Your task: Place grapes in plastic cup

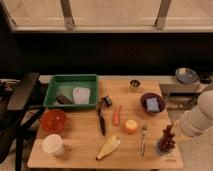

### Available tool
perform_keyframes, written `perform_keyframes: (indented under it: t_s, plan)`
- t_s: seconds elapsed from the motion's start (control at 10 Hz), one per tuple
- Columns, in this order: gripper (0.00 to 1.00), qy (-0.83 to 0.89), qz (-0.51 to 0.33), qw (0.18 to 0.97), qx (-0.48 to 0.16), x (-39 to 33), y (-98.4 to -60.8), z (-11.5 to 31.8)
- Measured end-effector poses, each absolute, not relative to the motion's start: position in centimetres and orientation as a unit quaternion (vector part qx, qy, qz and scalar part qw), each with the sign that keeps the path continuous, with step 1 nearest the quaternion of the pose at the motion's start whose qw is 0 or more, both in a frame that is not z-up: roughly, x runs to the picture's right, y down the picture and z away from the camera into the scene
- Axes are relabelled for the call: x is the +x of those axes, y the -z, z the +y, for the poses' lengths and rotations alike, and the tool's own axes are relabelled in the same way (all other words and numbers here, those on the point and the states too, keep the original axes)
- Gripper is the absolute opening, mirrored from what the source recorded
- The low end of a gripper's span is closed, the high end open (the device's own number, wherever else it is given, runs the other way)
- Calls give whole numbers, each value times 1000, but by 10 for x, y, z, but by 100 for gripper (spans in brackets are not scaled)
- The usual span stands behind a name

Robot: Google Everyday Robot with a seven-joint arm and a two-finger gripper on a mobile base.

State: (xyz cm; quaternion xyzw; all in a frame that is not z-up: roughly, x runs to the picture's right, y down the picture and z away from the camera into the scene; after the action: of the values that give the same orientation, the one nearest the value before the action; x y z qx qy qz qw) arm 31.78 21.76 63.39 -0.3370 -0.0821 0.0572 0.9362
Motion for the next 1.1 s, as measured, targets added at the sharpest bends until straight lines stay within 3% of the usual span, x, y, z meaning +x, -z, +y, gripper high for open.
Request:
perform_keyframes:
  t_s: [0.2, 0.8, 1.1]
  plan:
    - [12, -63, -85, 933, -344, 318, -640, 225]
    - [75, -75, -104, 925, -357, 313, -654, 239]
    - [80, -73, -121, 921, -364, 303, -664, 244]
